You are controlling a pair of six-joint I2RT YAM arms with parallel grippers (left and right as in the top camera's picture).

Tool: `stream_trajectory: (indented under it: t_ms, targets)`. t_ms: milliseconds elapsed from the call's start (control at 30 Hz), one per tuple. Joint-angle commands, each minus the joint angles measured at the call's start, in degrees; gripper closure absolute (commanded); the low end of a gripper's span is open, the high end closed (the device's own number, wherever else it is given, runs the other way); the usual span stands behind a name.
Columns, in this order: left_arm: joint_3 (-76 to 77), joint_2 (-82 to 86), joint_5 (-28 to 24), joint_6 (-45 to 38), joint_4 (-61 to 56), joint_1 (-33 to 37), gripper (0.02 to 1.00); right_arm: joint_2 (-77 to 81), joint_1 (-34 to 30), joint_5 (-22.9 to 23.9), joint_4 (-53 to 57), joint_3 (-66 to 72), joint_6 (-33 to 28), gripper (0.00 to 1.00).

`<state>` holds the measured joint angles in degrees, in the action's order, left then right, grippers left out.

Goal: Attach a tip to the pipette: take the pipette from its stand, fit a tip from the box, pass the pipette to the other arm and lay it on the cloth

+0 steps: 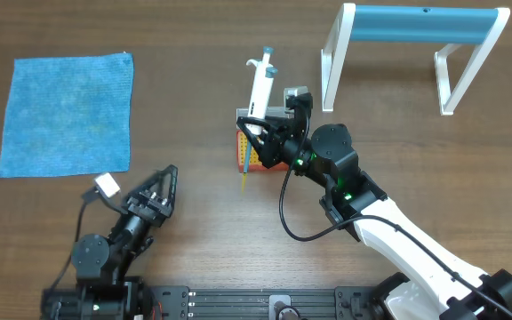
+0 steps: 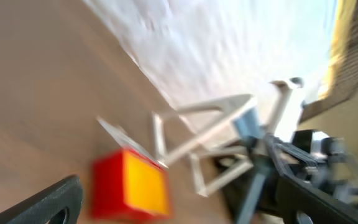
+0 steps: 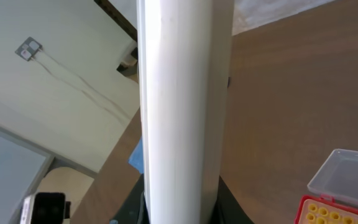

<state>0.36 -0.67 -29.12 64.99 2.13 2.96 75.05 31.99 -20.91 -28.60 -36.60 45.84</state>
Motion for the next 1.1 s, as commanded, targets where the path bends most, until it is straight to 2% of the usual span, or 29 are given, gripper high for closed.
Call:
stream_trajectory:
  t_ms: [33, 133, 333, 400, 533, 633, 767, 900, 933, 1000, 1100]
  targets:
    - [-0.04, 0.31, -3.56, 14.12, -0.26, 0.02, 0.02, -0.87, -0.17, -1.53, 0.37, -1.14, 4.0, 0.921]
    - [-0.04, -0.07, -0.17, 17.46, -2.08, 0.04, 0.02, -0.85, -0.17, -5.46, 2.73, -1.14, 3.82, 0.921]
    - [-0.02, -8.11, 5.84, 19.89, -21.46, 0.02, 0.018, -0.85, -0.17, -8.41, 4.48, -1.14, 3.82, 0.921]
    - [0.17, -13.86, 5.73, 20.33, -27.02, 0.02, 0.018, -0.85, -0.2, -8.37, 4.5, -1.14, 3.8, 0.921]
    - [5.27, -29.05, 2.29, 20.02, -34.25, 0.02, 0.02, -0.83, -0.17, -8.39, 4.33, -1.14, 3.82, 0.919]
    - [14.25, -43.74, -4.31, 16.44, -39.41, 0.02, 0.02, -0.83, -0.17, -8.41, 4.33, -1.14, 3.82, 0.921]
    - [29.27, -63.65, -23.34, 13.29, -45.24, 0.0, 0.02, -0.85, -0.17, -8.74, 4.31, -1.14, 3.85, 0.921]
    - [40.83, -79.8, -47.93, 11.21, -49.51, -0.04, 0.02, -0.85, -0.17, -11.85, 2.19, -1.14, 3.85, 0.921]
    - [42.56, -82.36, -51.87, 11.23, -50.49, -0.11, 0.023, -0.85, -0.17, -12.48, 1.44, -1.14, 3.85, 0.919]
    - [44.78, -85.7, -56.59, 11.23, -50.9, -0.59, 0.023, -0.85, -0.17, -13.07, 0.74, -1.14, 3.87, 0.921]
    - [45.79, -87.82, -59.23, 11.19, -51.06, -1.97, 0.023, -0.85, -0.17, -13.25, 0.63, -1.14, 3.87, 0.921]
